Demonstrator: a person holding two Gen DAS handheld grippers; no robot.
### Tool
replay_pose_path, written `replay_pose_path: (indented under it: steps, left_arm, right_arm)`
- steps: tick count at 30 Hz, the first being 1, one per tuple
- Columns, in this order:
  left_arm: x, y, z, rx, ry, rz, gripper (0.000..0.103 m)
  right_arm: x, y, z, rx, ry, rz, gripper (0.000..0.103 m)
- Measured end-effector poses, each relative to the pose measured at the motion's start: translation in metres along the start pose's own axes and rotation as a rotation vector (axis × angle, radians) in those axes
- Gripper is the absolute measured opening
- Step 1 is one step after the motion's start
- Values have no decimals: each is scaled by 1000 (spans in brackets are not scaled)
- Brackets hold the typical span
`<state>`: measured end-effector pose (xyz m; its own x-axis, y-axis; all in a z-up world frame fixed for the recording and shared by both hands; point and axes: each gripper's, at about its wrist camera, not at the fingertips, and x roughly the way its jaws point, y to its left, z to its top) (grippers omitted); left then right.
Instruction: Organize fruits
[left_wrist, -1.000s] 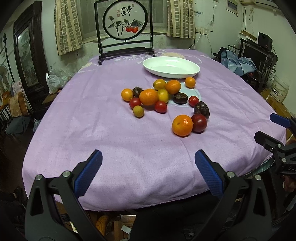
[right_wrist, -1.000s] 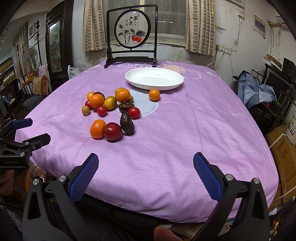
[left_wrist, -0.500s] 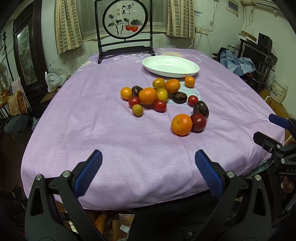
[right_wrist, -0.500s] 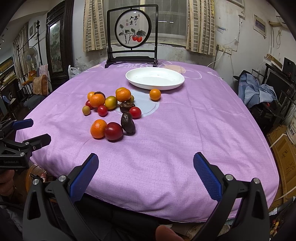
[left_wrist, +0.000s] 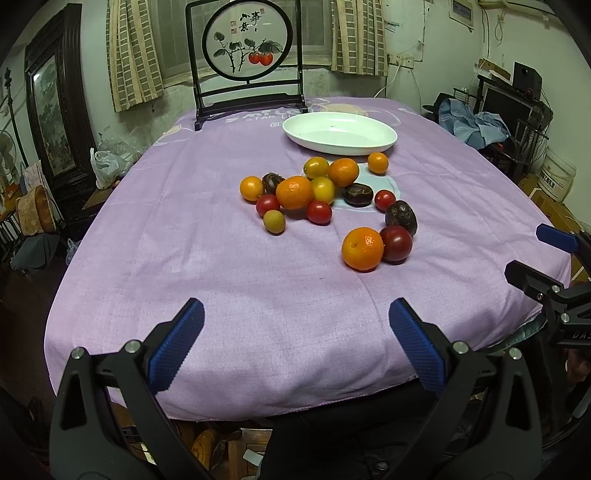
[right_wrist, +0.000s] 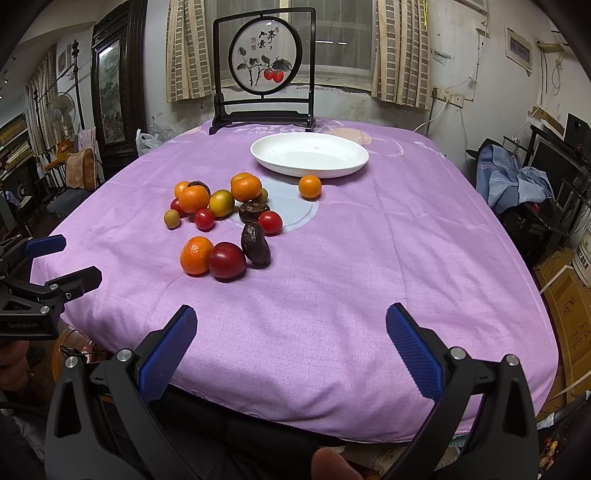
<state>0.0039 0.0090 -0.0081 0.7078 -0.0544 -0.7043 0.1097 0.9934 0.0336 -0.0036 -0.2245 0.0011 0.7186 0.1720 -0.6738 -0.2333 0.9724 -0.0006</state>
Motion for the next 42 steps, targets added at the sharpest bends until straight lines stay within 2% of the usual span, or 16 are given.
replay_pose_path:
  steps: [18, 28, 29, 34, 37, 42]
  left_arm:
    - [0, 0, -1, 4, -4, -2, 101]
    - [13, 6, -7, 13, -7, -23, 101]
    - [15, 7, -7, 13, -7, -26, 101]
    - [24, 13, -7, 13, -12, -62, 101]
    - [29, 16, -7, 18, -15, -88, 101]
    - [39, 26, -5, 0, -17, -122, 101]
  right_arm:
    - [4, 2, -4, -5, 0, 3, 102]
    - [19, -4, -7, 17, 8, 43, 102]
    - [23, -3, -5, 15, 7, 50, 100]
    - [44, 9, 5, -20, 31, 134, 73]
    - [57, 18, 11, -27, 48, 199, 64]
    - [83, 27, 16, -22, 105, 257, 48]
